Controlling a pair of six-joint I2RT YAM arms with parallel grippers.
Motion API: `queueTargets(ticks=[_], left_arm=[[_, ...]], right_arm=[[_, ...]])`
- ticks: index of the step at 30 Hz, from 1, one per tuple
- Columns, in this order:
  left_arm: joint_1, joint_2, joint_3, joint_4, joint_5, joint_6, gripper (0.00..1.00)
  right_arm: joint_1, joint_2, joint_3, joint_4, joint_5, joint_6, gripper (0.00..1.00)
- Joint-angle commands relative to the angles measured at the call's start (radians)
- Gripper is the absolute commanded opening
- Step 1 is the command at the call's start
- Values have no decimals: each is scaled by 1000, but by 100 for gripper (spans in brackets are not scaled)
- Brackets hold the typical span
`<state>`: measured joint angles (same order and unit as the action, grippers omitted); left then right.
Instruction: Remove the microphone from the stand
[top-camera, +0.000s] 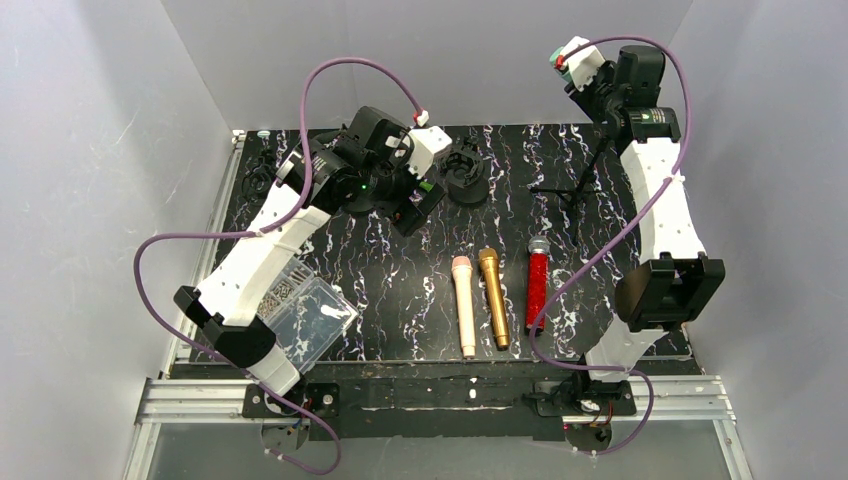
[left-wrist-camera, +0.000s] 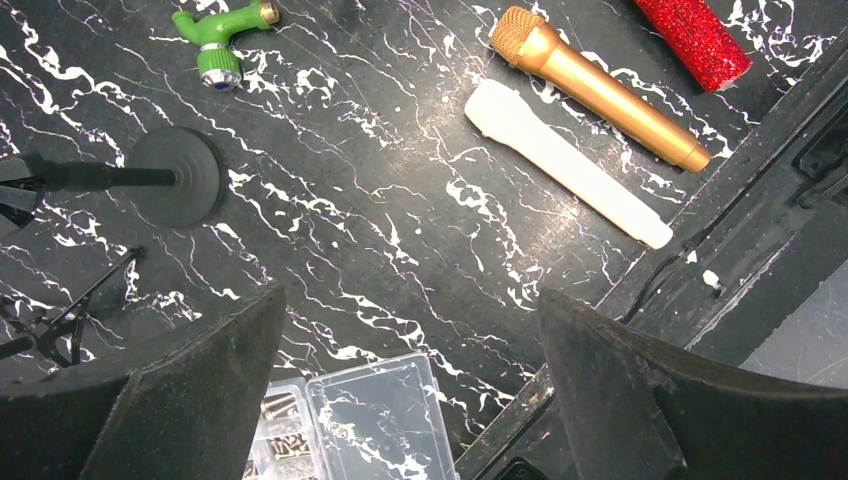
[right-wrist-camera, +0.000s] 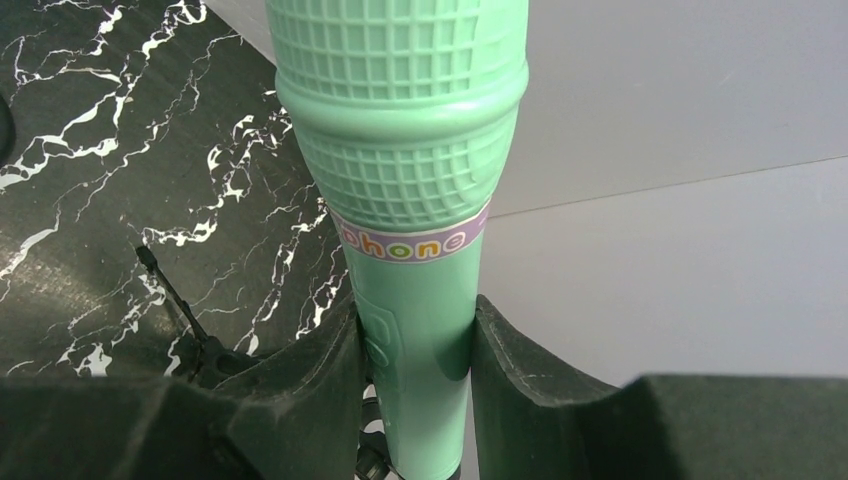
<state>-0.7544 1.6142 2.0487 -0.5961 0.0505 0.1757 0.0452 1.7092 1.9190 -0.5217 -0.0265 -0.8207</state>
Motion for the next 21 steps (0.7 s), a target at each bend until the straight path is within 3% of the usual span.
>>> queueTargets(ticks=[1, 21], left_arm=[[3, -10, 5, -32, -11, 12, 98], [5, 1, 19, -30, -16, 15, 98]], right_arm=[[-1, -76, 48, 80, 12, -47, 1], [105, -172, 116, 49, 22, -123, 1]])
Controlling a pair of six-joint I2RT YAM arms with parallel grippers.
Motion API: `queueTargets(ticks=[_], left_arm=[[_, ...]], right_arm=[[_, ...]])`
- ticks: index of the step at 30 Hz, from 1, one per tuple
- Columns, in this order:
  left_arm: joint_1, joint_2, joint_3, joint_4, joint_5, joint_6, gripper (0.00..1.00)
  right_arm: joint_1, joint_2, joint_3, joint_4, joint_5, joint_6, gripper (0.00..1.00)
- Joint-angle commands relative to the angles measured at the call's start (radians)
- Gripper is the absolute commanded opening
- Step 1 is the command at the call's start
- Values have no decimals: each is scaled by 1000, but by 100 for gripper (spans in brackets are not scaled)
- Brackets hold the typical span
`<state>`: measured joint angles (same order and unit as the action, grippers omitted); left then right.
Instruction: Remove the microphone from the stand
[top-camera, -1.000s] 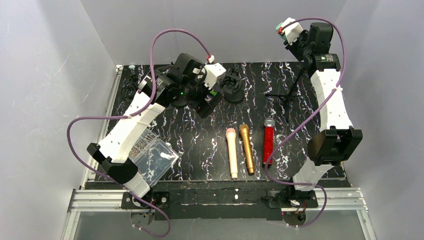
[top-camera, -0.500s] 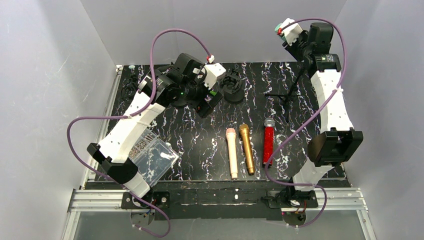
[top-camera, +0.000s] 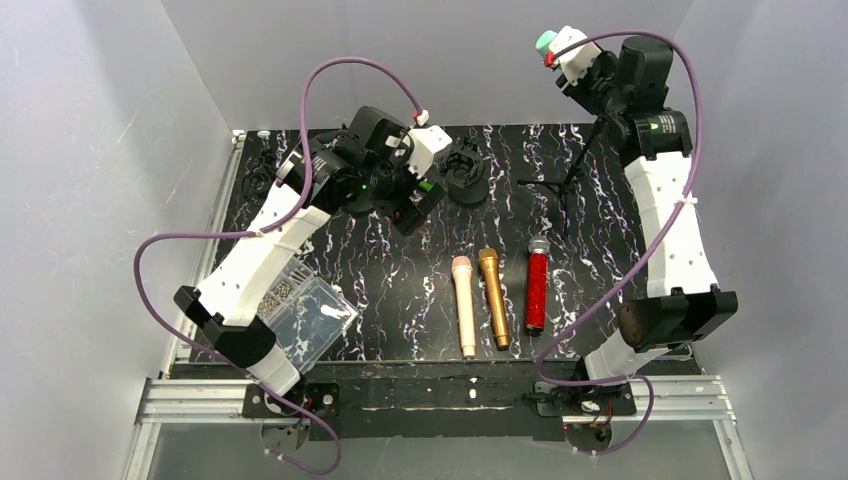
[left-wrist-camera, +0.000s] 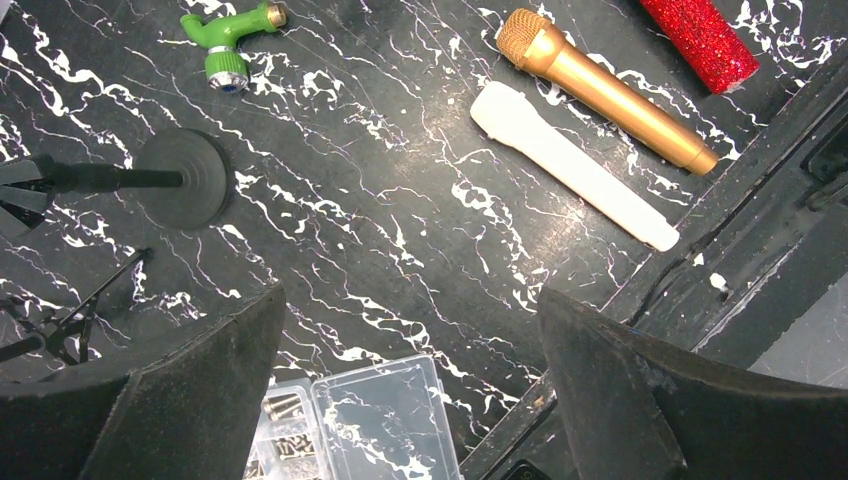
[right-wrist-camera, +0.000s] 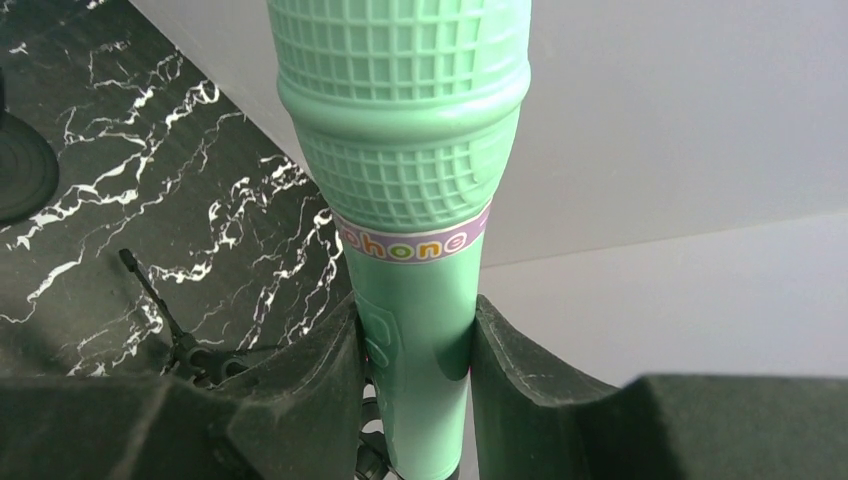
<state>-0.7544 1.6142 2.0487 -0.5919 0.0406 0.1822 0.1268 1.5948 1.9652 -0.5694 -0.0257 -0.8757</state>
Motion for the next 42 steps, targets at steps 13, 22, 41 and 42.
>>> queueTargets(ticks=[13, 22, 41, 42], left_arm=[[5, 15, 9, -15, 10, -11, 98], [7, 13, -5, -2, 0, -9, 98], [66, 134, 90, 179, 588, -166, 98], [64, 156, 104, 208, 629, -200, 98]], right_arm=[[33, -41, 210, 3, -18, 3, 1], [87, -110, 264, -56, -51, 55, 1], [237, -206, 397, -197, -241, 296, 1], [237, -207, 399, -198, -252, 309, 1]])
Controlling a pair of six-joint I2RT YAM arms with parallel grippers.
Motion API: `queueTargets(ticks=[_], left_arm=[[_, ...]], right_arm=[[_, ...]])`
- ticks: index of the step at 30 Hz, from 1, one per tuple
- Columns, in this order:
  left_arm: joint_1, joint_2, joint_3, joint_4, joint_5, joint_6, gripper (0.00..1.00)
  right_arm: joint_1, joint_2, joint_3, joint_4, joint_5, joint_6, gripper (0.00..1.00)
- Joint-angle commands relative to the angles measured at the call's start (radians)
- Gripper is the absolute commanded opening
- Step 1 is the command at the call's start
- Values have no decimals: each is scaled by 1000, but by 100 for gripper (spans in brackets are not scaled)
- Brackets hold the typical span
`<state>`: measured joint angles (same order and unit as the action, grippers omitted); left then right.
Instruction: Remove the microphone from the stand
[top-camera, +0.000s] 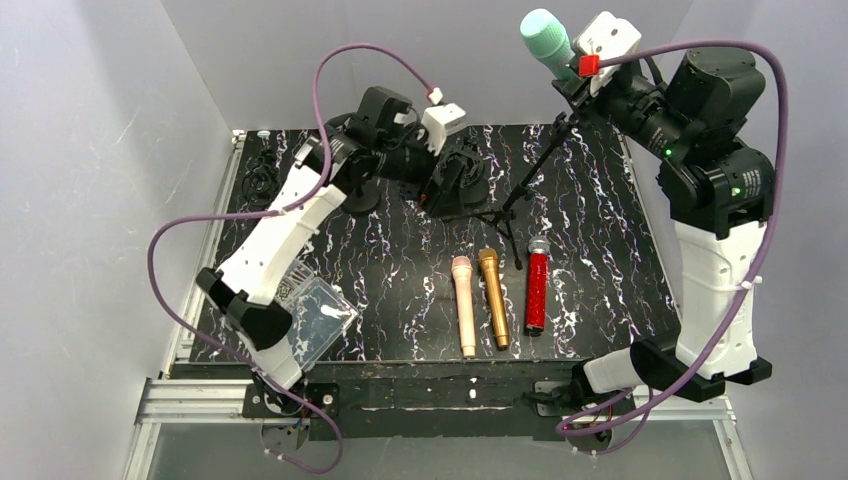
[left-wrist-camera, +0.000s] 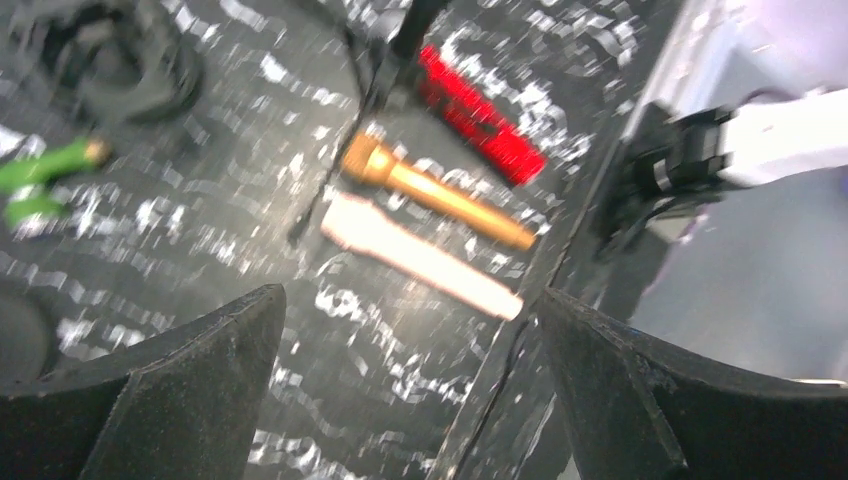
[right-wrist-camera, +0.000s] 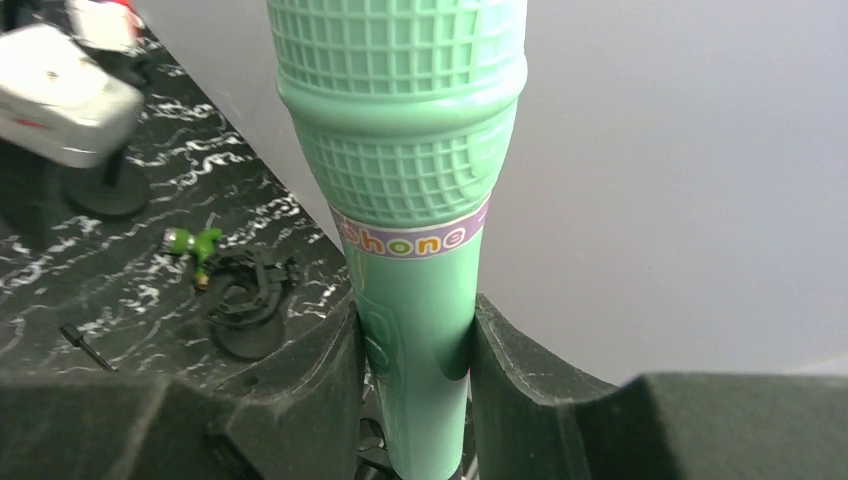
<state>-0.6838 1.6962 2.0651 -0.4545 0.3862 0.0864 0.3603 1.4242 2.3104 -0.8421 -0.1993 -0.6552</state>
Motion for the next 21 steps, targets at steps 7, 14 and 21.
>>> queueTargets(ticks=[7, 14, 21], left_arm=[[-42, 171, 79, 236, 400, -124, 98], [-68, 208, 21, 346, 477, -69, 98], [-72, 262, -21, 537, 571, -169, 91]], right_arm=[[4, -35, 56, 77, -139, 149, 1], [5, -37, 47, 74, -151, 163, 1], [3, -42, 37, 71, -161, 174, 1]])
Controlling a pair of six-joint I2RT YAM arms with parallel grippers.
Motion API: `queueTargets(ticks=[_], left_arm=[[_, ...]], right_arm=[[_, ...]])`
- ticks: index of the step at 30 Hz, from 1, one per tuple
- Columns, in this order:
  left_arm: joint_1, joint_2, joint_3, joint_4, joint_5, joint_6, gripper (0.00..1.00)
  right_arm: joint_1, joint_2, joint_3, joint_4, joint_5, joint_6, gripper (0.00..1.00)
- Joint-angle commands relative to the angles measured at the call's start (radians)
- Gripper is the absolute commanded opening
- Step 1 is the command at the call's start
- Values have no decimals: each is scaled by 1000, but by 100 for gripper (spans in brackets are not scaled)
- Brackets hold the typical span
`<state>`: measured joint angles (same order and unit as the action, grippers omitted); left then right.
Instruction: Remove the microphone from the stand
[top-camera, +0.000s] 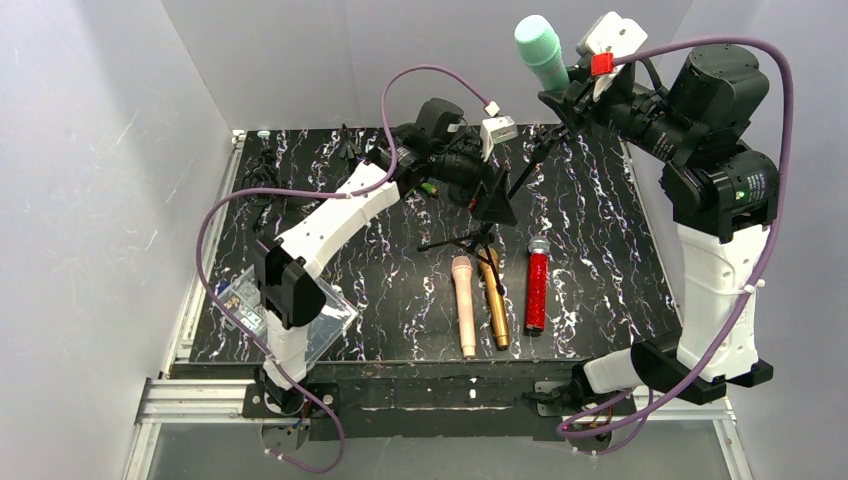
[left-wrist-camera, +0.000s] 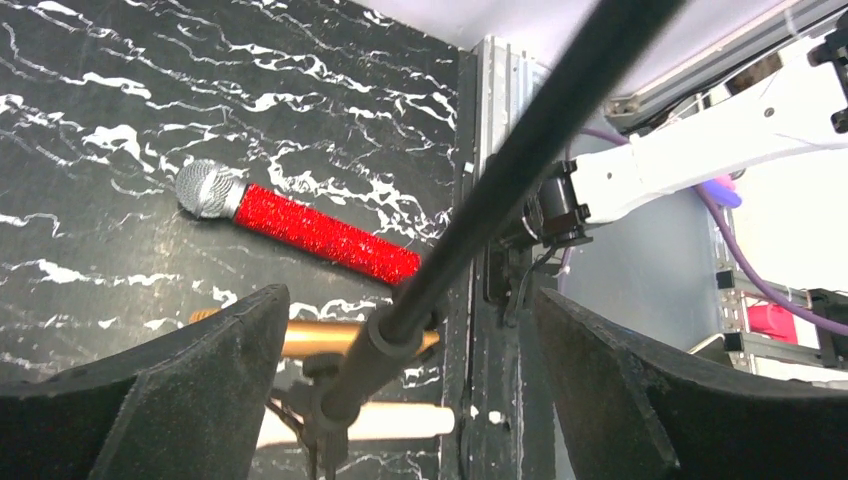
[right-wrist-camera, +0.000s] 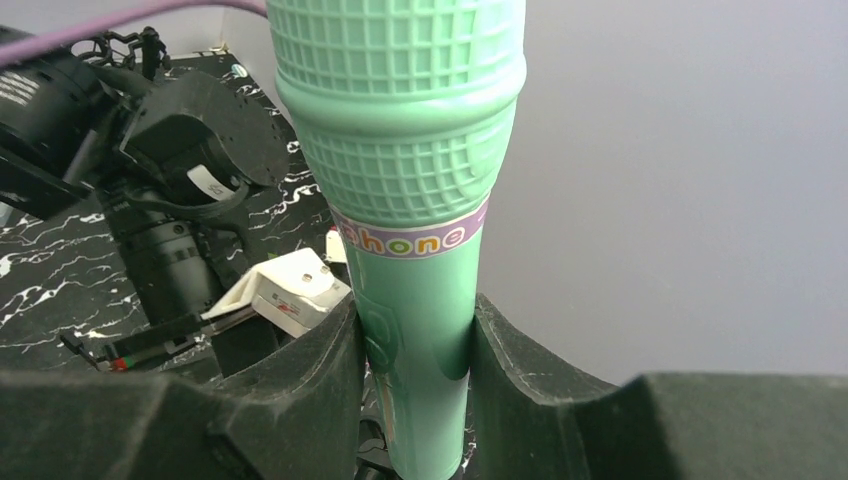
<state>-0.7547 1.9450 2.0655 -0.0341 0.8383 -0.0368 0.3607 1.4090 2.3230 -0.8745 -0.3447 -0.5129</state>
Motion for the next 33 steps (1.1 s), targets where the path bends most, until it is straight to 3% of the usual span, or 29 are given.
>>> queueTargets(ticks=[1, 4, 8, 15, 33], left_arm=[[-1, 17, -27, 132, 122, -53, 87], [-1, 29, -31, 143, 130, -56, 72], [-1, 29, -48, 157, 141, -84, 42], [7, -17, -73, 77, 139, -57, 2], [124, -319, -351, -59, 151, 60, 0]], right_arm=[[3, -29, 22, 103, -17, 30, 1], [4, -33, 19, 98, -19, 30, 1], [3, -40, 4, 95, -33, 35, 1], [4, -50, -51, 72, -141, 41, 1], [37, -15, -138, 138, -325, 138, 1]])
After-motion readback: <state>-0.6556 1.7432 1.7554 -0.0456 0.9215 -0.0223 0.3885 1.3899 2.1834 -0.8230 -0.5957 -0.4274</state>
